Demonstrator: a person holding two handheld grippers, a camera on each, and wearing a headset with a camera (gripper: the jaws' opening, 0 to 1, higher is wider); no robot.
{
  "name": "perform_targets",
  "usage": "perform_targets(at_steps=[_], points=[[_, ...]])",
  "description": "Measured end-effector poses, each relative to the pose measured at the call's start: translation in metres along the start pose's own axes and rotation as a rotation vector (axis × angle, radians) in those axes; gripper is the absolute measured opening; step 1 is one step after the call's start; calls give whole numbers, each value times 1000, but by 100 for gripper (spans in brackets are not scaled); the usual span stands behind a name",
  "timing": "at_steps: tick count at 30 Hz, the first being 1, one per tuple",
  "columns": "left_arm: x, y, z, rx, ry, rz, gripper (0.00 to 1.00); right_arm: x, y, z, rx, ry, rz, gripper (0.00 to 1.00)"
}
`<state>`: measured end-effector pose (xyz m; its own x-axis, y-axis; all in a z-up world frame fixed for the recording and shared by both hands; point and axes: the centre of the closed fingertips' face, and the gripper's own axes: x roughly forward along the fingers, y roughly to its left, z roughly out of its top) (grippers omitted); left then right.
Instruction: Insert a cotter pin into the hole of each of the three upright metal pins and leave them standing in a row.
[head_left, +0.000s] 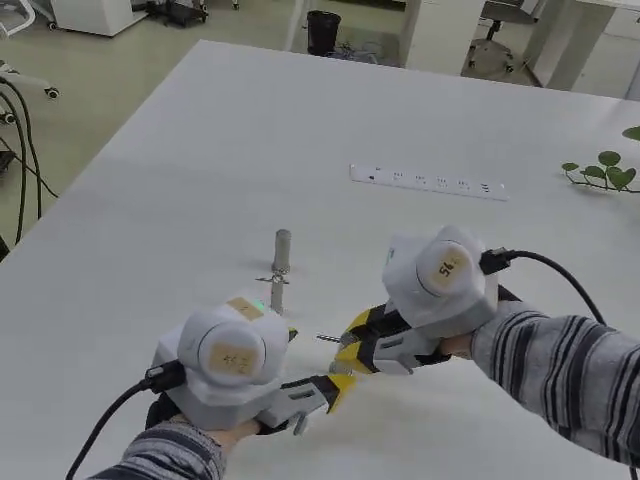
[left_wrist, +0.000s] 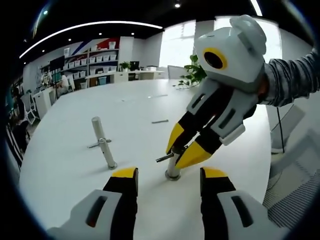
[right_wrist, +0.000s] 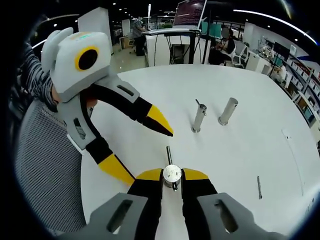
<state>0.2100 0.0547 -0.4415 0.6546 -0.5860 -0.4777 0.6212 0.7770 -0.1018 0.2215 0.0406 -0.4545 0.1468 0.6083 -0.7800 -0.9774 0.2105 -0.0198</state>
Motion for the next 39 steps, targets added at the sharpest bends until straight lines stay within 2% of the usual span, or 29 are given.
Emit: perform_targets(at_steps=[6,8,12,16,22,29,33,39], points=[[-10,1,4,23,-9,-7,52,-2,-2,0,10,4,26,8],[-14,1,4,35,-8,-9,57,-3,-6,2,8,2,24,8],[-20,4,5,52,-16,-10,59,-6,-15,7,5,3,20,8],[-24,9,8,26,-28,-6,65,-5,-25,10,-20,18,17,8],[-30,18,18,-5,-78,3,72,-1,-39,12,-37,40,23,8],[-34,29,19,-31,-98,23,81,3,-51,12,-39,61,26,8],[-36,36,23,-29,-122,49,81,4,-57,12,-42,71,22,8],[-37,41,25,-31,-133,67,82,5,-61,12,-44,81,21,8]])
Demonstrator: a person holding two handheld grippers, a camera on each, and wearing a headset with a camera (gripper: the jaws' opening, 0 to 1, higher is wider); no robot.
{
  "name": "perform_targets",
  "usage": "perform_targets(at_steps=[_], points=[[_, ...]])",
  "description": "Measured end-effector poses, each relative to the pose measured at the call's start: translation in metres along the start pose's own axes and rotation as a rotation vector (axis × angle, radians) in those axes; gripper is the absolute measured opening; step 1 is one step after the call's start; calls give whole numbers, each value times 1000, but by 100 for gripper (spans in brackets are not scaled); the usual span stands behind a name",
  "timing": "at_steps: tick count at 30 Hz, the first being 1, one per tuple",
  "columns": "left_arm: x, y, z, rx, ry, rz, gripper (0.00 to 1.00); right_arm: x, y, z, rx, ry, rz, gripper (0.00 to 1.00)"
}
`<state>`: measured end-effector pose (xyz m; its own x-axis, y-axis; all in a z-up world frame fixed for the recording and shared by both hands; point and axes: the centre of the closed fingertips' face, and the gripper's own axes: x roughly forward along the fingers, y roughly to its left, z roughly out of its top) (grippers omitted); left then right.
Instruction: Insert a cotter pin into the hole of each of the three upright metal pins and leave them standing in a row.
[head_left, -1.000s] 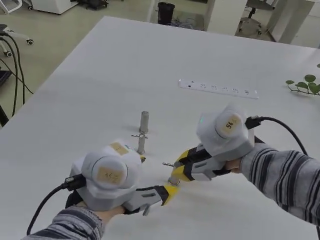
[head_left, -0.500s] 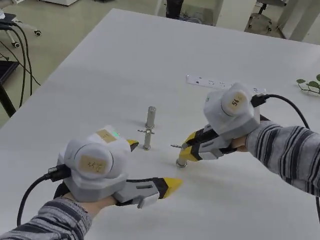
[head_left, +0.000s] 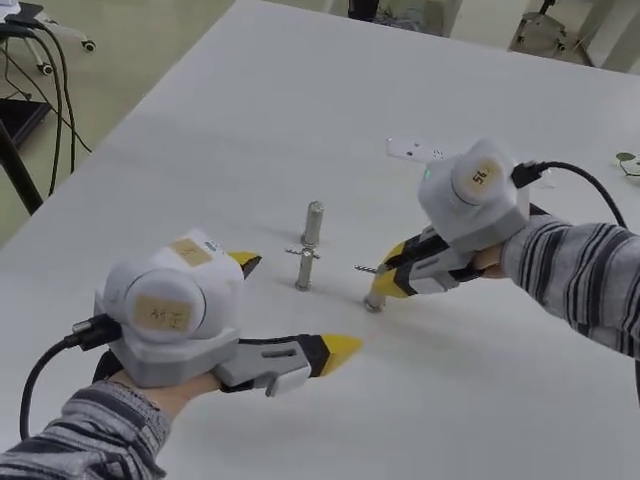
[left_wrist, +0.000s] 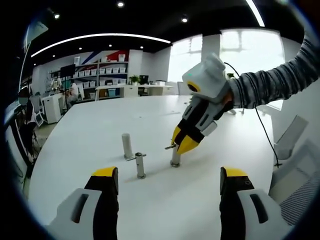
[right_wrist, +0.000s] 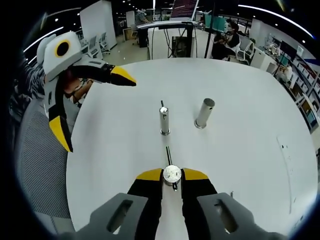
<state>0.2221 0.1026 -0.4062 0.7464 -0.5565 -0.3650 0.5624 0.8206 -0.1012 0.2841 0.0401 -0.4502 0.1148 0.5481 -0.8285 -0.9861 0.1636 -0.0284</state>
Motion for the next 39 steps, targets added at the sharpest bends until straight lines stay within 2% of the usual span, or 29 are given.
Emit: perform_targets(at_steps=[6,9,14,19,21,25,28,30,32,39], points=[[1,3,0,-3,0,10,83,2,-3,0,0,5,9,8],[2,7,-2,-14,5,22,82,3,-4,1,-3,3,11,9],[1,11,0,-28,-7,34,82,4,-5,1,-13,10,22,9],[1,9,0,-18,-1,30,82,4,-4,1,-31,12,33,9],[1,8,-1,-15,4,29,82,4,-4,1,-8,9,37,9],[1,7,-3,-12,11,25,83,4,-4,1,-11,4,35,9],[1,6,-3,-8,13,21,85,3,0,1,-21,-2,38,18],[2,4,-2,-5,10,17,86,2,-1,3,-32,-18,13,24],[2,3,-2,2,15,12,86,0,-2,5,-11,-33,9,24],[3,4,-2,3,13,19,92,-8,-15,43,160,-233,-29,34]])
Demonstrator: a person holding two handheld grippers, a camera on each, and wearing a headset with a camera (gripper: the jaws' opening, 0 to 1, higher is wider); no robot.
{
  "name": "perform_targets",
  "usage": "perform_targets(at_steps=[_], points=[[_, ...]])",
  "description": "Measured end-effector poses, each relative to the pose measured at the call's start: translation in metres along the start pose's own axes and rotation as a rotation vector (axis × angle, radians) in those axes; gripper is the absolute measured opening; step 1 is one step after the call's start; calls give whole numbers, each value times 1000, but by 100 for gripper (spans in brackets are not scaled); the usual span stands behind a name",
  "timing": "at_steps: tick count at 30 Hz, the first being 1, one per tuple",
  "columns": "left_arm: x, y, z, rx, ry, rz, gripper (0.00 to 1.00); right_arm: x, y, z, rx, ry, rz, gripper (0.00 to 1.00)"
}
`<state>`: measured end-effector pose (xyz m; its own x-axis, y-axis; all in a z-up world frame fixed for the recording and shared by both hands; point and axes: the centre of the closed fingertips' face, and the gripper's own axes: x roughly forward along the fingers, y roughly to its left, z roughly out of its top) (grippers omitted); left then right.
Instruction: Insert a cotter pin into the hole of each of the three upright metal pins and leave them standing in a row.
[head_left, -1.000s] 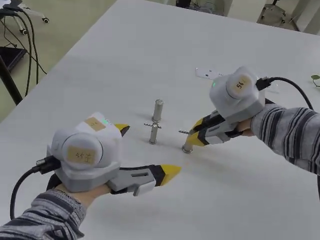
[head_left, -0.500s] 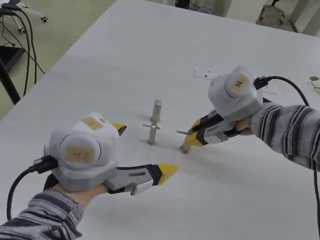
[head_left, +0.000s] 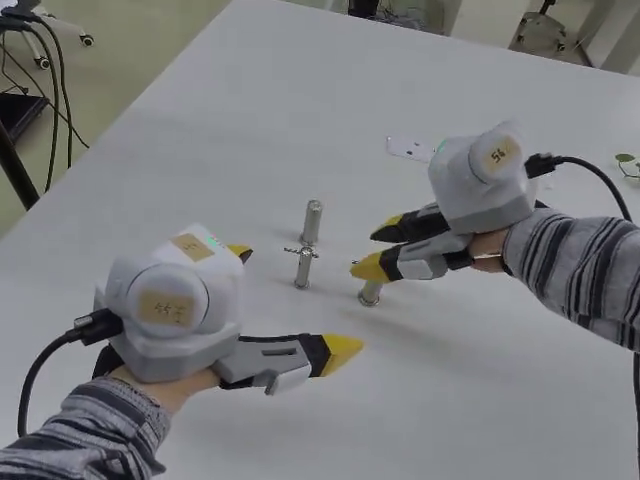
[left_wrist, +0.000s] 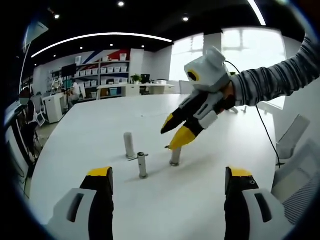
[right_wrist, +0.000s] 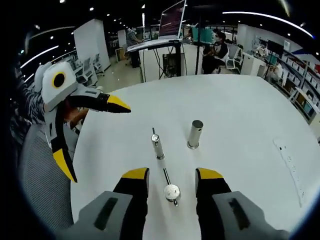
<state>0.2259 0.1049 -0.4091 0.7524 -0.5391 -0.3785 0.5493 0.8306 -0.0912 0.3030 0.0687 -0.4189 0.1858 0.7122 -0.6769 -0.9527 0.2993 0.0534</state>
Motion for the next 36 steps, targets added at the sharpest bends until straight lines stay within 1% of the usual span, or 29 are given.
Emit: perform_targets(at_steps=[1,2,3,5,6,8,11,12,16,17,19,21,26,29,31,34,36], points=[[0,1,-1,-1,5,3,92,1,-2,7,43,-33,-8,34],[0,1,-2,-3,8,5,93,3,-3,11,68,-53,-13,34],[0,2,-2,-6,9,7,94,6,-6,18,86,-87,-21,34],[0,2,-2,-10,7,8,95,10,-12,25,103,-123,-46,35],[0,2,-2,-11,8,8,96,14,-15,26,108,-126,-59,36],[-1,2,-2,-13,10,11,98,23,-23,26,112,-122,-77,36],[-1,4,-2,-15,9,25,99,33,-26,30,114,-130,-91,35],[-1,4,-2,-16,11,17,99,37,-26,31,115,-134,-92,34],[-1,3,-3,-20,12,16,99,49,-30,34,128,-132,-97,31],[0,3,-3,-20,12,14,99,56,-37,30,133,-129,-107,31],[0,1,-2,-21,11,7,99,63,-41,30,139,-125,-127,30],[1,-1,-3,-19,17,3,99,68,-42,32,157,-126,-132,28],[2,-2,-4,-16,21,-1,99,77,-44,32,175,-115,-139,23],[2,-2,-5,-28,23,-3,98,79,-45,33,178,-119,-139,20],[3,-2,-6,-42,29,-8,98,81,-45,32,176,-112,-140,18],[3,-3,-8,-37,35,-14,97,82,-45,28,172,-95,-139,10],[4,-4,-8,-35,36,-17,97,82,-47,29,175,-103,-136,10]])
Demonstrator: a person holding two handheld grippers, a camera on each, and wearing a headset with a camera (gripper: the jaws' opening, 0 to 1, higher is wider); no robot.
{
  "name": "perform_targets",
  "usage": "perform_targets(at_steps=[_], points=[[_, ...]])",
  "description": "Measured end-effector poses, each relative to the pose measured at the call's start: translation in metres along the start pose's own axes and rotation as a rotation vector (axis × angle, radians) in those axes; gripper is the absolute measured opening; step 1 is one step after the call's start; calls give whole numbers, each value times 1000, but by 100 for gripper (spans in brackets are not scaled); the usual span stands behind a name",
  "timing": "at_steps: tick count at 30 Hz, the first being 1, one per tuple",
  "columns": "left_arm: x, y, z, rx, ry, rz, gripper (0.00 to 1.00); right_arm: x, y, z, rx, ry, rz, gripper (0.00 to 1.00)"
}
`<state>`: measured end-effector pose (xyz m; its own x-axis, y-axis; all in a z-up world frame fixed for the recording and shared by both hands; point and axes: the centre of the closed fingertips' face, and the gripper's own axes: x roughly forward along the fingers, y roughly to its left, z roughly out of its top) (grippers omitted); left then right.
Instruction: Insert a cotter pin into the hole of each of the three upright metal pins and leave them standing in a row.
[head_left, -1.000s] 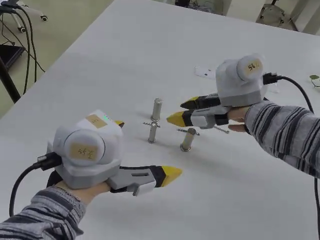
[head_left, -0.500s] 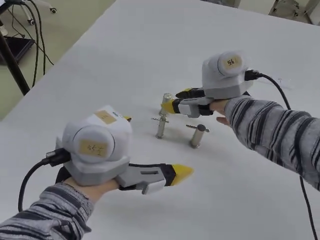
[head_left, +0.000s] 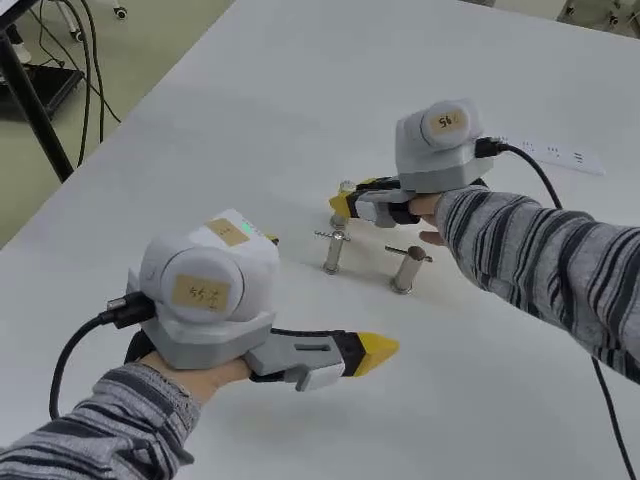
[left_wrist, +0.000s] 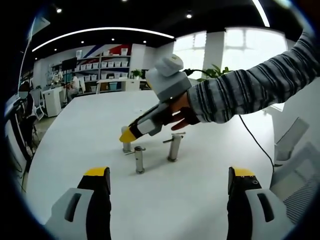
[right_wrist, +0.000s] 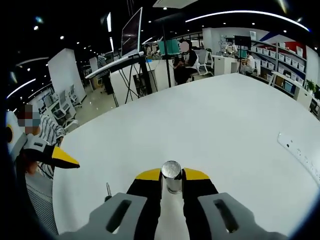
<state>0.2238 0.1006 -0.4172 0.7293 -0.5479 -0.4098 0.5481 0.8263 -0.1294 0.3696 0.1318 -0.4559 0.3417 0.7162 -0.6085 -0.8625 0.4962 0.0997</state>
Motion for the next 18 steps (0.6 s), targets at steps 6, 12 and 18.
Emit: perform_targets(at_steps=[6,12,18], points=[[1,-2,0,-17,0,-9,97,1,-4,-1,-9,6,4,10],[1,-3,-2,-15,9,-9,96,-5,-9,-2,-23,20,-7,8],[1,-5,-3,-11,12,-11,96,-20,-20,-13,-51,43,-20,8]])
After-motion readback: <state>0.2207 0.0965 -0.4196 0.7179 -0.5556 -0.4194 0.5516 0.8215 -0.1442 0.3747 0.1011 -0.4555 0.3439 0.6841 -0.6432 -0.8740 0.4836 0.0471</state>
